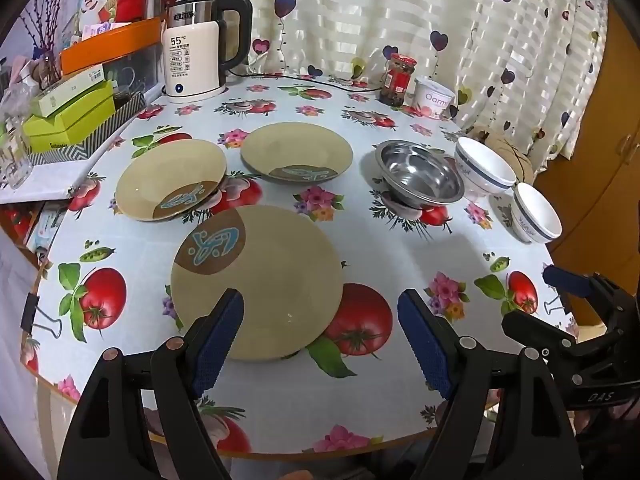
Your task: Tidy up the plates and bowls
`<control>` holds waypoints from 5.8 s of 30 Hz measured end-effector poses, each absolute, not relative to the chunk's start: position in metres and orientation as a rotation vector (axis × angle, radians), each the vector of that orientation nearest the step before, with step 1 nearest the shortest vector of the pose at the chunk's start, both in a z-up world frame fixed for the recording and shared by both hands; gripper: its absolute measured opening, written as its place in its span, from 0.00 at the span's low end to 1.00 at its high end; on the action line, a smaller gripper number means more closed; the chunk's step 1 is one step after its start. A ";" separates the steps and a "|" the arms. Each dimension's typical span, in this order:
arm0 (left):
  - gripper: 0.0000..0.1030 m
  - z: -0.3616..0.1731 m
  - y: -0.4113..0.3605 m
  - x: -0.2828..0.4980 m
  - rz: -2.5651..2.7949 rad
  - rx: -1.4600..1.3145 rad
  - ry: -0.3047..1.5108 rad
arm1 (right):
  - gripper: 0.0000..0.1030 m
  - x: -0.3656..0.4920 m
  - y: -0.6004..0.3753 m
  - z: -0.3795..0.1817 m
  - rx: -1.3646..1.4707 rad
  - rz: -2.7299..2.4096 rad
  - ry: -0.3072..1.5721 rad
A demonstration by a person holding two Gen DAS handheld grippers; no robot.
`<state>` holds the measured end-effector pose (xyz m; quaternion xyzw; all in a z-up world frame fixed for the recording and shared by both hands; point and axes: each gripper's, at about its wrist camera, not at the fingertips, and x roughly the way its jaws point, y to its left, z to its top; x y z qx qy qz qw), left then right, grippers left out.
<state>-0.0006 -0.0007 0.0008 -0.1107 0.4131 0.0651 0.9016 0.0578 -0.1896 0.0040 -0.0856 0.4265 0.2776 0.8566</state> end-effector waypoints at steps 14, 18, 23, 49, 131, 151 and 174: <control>0.78 0.003 -0.007 -0.002 0.219 -0.154 0.870 | 1.00 0.058 -0.188 0.005 -0.177 0.591 0.901; 0.78 0.001 -0.010 -0.001 0.213 -0.145 0.875 | 1.00 0.060 -0.189 0.002 -0.175 0.591 0.905; 0.78 -0.001 -0.012 -0.002 0.206 -0.147 0.873 | 1.00 0.060 -0.187 0.000 -0.176 0.592 0.906; 0.78 -0.006 -0.002 0.002 0.203 -0.168 0.898 | 1.00 0.062 -0.185 -0.001 -0.173 0.594 0.913; 0.77 0.006 0.015 0.000 0.218 -0.207 0.871 | 1.00 0.063 -0.176 0.010 -0.187 0.605 0.907; 0.77 -0.005 0.032 0.010 0.222 -0.239 0.890 | 1.00 0.074 -0.160 0.012 -0.212 0.608 0.912; 0.77 -0.010 0.076 0.020 0.283 -0.297 0.882 | 1.00 0.095 -0.122 0.011 -0.279 0.632 0.930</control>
